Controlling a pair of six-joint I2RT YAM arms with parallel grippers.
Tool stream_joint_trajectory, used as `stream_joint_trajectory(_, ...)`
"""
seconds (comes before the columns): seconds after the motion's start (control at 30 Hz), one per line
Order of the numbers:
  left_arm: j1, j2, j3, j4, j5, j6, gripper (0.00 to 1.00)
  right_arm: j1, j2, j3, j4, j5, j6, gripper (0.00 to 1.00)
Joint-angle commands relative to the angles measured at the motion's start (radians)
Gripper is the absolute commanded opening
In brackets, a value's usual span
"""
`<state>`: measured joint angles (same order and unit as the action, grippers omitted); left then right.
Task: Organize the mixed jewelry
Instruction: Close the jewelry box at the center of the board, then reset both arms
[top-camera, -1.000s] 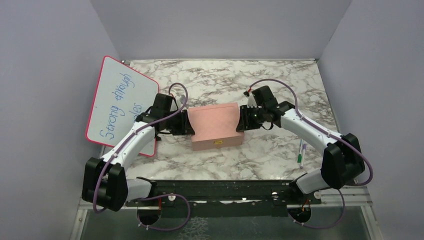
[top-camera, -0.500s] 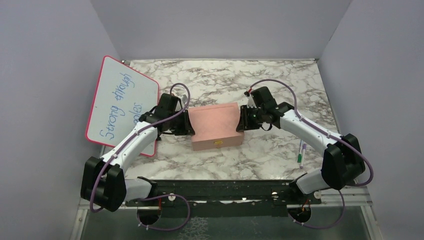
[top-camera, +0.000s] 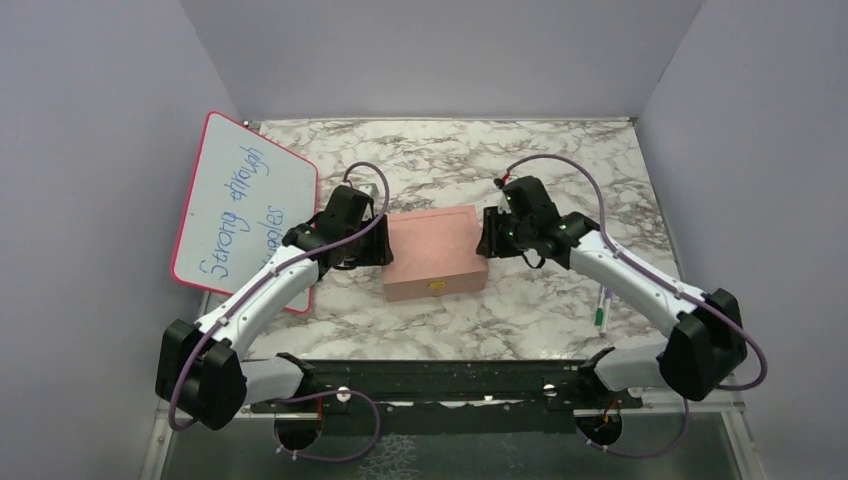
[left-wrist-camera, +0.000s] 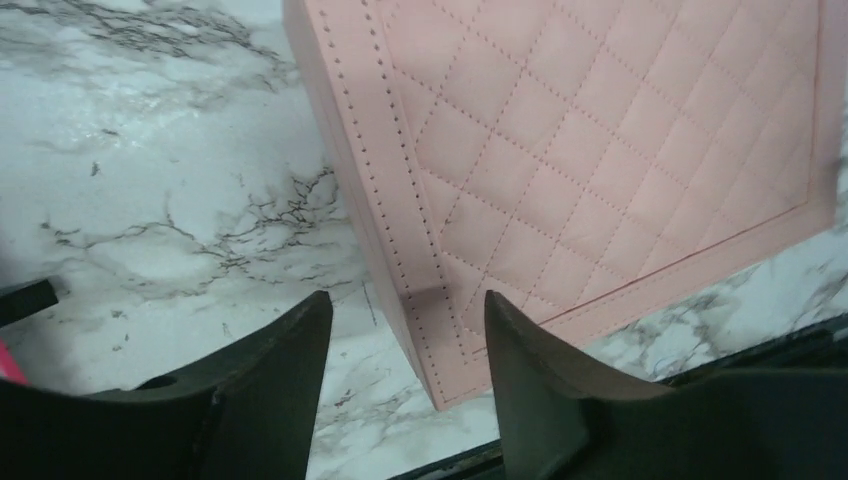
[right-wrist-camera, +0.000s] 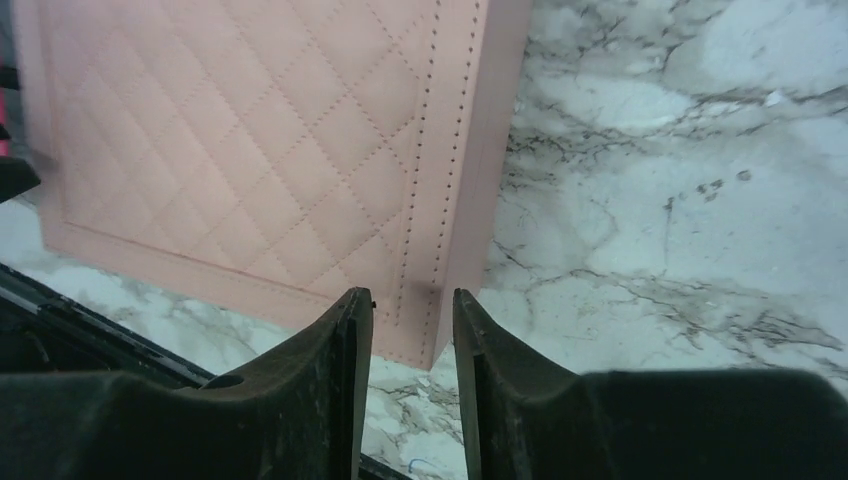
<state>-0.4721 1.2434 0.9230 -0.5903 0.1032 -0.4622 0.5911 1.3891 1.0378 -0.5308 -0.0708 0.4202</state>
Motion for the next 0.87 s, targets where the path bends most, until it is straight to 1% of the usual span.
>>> stream_joint_trajectory(0.0, -0.002, -0.157, 0.083, 0.034, -0.223, 0.040, 0.74, 0.009, -0.210, 0.000, 0.096, 0.171, -0.010, 0.45)
stream_joint_trajectory(0.03, -0.002, -0.197, 0.092, 0.027, -0.249, 0.044, 0.85, 0.009, -0.260, -0.003, 0.098, 0.198, -0.018, 0.52)
stream_joint_trajectory(0.07, -0.001, -0.231, 0.102, 0.021, -0.274, 0.051, 0.93, 0.010, -0.308, -0.006, 0.100, 0.220, -0.031, 0.58)
stream_joint_trajectory(0.1, -0.002, -0.265, 0.112, 0.008, -0.303, 0.061, 0.98, 0.009, -0.353, -0.008, 0.098, 0.242, -0.044, 0.63)
stream_joint_trajectory(0.23, -0.002, -0.380, 0.164, -0.056, -0.403, 0.101, 0.99, 0.009, -0.509, 0.019, 0.058, 0.326, -0.083, 0.87)
stream_joint_trajectory(0.27, -0.002, -0.406, 0.180, -0.073, -0.431, 0.107, 0.99, 0.009, -0.538, 0.033, 0.026, 0.355, -0.085, 0.92)
stream_joint_trajectory(0.33, -0.002, -0.451, 0.216, -0.108, -0.474, 0.121, 0.99, 0.009, -0.586, 0.066, -0.022, 0.413, -0.086, 0.98)
stream_joint_trajectory(0.4, -0.002, -0.488, 0.254, -0.134, -0.494, 0.134, 0.99, 0.009, -0.635, 0.092, -0.058, 0.466, -0.087, 1.00)
stream_joint_trajectory(0.57, -0.002, -0.558, 0.333, -0.179, -0.504, 0.155, 0.99, 0.009, -0.740, 0.131, -0.078, 0.536, -0.107, 1.00)
stream_joint_trajectory(0.7, -0.002, -0.584, 0.390, -0.203, -0.505, 0.169, 0.99, 0.009, -0.774, 0.148, -0.077, 0.555, -0.116, 1.00)
stream_joint_trajectory(0.83, -0.002, -0.598, 0.409, -0.214, -0.514, 0.176, 0.99, 0.009, -0.775, 0.136, -0.071, 0.557, -0.114, 1.00)
